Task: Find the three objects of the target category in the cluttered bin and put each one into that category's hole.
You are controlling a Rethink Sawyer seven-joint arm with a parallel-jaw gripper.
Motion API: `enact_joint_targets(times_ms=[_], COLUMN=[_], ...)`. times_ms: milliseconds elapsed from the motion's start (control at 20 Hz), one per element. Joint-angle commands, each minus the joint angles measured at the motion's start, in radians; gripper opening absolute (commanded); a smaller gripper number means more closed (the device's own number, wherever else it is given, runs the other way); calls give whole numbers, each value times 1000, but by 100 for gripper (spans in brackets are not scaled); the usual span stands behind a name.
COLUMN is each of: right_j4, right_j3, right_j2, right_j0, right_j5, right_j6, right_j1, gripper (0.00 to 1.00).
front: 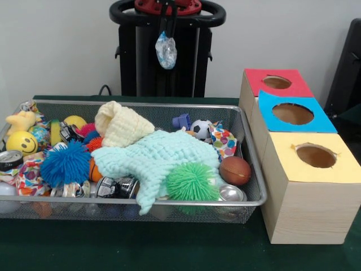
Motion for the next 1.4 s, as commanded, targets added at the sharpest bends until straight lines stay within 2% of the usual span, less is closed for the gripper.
enact_joint_targets(times_ms=[50, 450, 750, 1000, 1400], right_j4=[38, 63, 66, 96, 155], right_j3=[-94, -84, -92, -111, -208], right_j2=[70, 98, 59, 35, -37], right_j0=[12, 20, 126, 199, 342], right_j5=[181, 148, 77, 54, 58], right_j6=[14, 28, 154, 211, 308], right_j1=[4, 10, 55, 83, 176], gripper=[0, 0, 0, 0, 0])
